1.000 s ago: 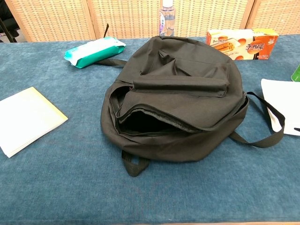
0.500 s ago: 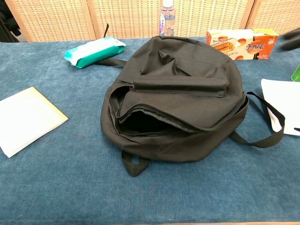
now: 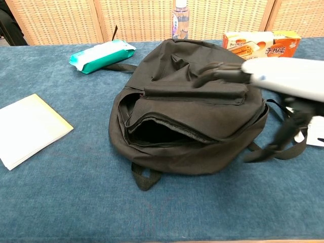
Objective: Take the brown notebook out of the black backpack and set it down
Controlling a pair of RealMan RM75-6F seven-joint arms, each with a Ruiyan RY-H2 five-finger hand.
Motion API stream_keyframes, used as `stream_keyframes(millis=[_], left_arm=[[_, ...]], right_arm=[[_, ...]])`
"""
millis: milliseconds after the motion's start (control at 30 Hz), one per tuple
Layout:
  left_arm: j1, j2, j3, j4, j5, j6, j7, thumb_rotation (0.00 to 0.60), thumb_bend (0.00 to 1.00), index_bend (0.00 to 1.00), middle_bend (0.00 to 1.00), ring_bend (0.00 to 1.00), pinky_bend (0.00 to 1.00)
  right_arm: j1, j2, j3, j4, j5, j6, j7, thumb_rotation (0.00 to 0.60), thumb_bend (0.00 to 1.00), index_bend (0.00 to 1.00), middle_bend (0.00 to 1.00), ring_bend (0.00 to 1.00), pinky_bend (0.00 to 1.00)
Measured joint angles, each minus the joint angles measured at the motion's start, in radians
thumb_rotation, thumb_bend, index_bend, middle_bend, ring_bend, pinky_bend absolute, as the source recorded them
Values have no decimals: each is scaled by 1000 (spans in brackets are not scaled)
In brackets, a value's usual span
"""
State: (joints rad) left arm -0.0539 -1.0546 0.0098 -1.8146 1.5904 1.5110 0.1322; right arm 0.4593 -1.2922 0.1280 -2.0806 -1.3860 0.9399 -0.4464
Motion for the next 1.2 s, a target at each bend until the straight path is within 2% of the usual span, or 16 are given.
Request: stream_keyframes(millis=[200,400,700,933,1000,1100,1200], left_arm=[[-2,3,-2,-1,-6,-4,-6,600,38,0,0,0,47],[0,6,-2,-3,-5,1,-11,600,39,0,0,0,47],[-2,9,-4,-4,-12,-3,-19,600,41,0,0,0,47],[-1,12,-5,-4,-14,-2,-27,600,41,0,0,0,47],[-2,12,-5,-4,-14,-3,-27,600,41,0,0,0,47],[-3,11,-5,-4,-15,-5,-26,600,40,0,0,0,47],[-7,10,-6,-5,-16,-11,-23,600,41,0,0,0,47]], right_arm=[[48,-113,15,7,108,9,-97,600,0,147,50,0,19],[91,-223,25,58,193,59,-175,600,0,195,131,10,65],[118,-310,27,139,194,162,-246,600,18,241,290,193,241],[122,-367,20,229,120,251,-292,600,239,343,441,394,493],[121,-383,16,259,90,275,-298,600,272,413,492,451,548],[118,-403,12,292,51,306,-289,600,348,517,573,535,598],[115,-414,14,308,31,320,-259,600,418,563,613,578,608]])
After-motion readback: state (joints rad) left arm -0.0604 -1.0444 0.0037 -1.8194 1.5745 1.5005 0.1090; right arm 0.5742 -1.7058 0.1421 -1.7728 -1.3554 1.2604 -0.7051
